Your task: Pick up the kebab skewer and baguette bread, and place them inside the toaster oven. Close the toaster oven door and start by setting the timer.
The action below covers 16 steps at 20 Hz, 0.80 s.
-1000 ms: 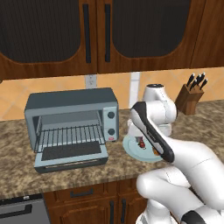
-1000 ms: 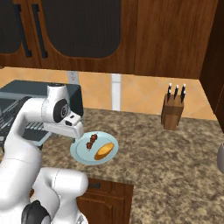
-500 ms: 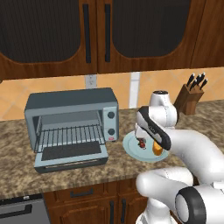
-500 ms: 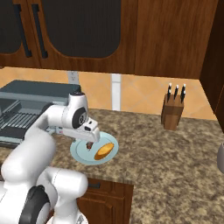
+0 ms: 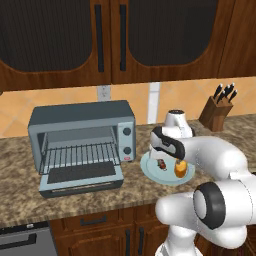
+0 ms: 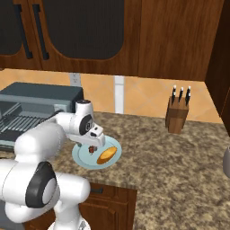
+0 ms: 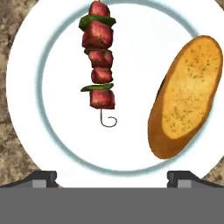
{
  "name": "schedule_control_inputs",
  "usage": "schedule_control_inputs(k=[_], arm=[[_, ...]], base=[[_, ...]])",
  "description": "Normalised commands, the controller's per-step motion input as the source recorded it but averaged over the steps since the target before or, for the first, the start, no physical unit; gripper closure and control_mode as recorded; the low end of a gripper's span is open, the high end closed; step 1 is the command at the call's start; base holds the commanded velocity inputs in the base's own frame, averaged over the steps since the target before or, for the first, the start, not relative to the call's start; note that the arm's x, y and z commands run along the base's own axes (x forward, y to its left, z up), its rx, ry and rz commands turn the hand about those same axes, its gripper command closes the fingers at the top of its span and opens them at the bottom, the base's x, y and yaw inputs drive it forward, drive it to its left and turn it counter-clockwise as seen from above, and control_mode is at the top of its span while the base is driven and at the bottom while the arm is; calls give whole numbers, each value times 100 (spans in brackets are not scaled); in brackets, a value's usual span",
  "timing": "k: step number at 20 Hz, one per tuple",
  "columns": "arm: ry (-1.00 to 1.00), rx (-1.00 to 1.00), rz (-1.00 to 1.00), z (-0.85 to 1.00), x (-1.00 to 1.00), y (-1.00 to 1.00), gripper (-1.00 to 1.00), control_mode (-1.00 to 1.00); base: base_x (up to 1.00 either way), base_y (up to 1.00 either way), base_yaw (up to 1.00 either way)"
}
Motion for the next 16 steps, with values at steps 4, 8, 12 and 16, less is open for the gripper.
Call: schedule_control_inputs(k=[4,8,12,16], arm=[[1,0,0,-34,56,3,-100,-100],[1,-1,0,-27,32,0,-100,-100],[3,0,0,-30,15,0,-100,-100],[6,0,0,-35,6,0,-100,-100]], base=[[0,0,0],[0,0,0],[0,0,0],[0,0,0]])
